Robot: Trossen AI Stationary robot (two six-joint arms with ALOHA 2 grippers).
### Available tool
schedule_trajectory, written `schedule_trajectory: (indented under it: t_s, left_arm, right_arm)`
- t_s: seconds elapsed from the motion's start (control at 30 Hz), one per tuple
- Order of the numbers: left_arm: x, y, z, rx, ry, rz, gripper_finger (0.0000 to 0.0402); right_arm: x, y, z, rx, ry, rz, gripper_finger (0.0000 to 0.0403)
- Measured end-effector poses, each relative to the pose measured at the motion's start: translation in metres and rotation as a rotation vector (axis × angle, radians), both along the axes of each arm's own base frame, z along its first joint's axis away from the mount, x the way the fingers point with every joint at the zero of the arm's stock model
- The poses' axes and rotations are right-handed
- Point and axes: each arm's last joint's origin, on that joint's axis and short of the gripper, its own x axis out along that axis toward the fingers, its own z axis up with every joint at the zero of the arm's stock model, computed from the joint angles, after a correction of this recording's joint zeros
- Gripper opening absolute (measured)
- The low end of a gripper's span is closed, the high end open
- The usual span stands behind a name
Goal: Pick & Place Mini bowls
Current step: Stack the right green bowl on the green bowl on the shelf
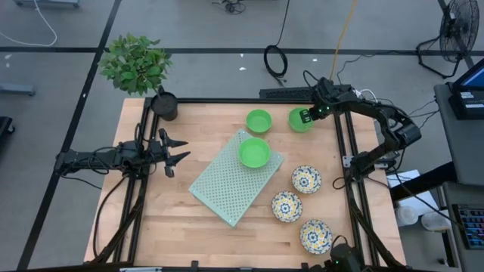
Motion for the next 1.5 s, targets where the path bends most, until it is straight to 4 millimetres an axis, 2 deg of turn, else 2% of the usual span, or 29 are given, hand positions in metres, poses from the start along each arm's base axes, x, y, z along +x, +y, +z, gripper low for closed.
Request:
schedule_trajectory:
  t_s: [0.23, 0.83, 1.5]
  left_arm:
    - [0.000, 0.000, 0.000, 0.000, 0.000, 0.000, 0.0182]
    - [0.000, 0.000, 0.000, 0.000, 0.000, 0.000, 0.0182]
    - [0.000, 0.000, 0.000, 0.000, 0.000, 0.000, 0.0182]
  right_arm:
    - [-0.003, 0.003, -0.007, -0.027, 0.043, 0.001, 0.0012]
    - [-0.003, 0.001, -0.008, -0.057, 0.051, 0.003, 0.0013]
    - [-0.005, 0.005, 0.017, -0.169, -0.005, 0.008, 0.0009]
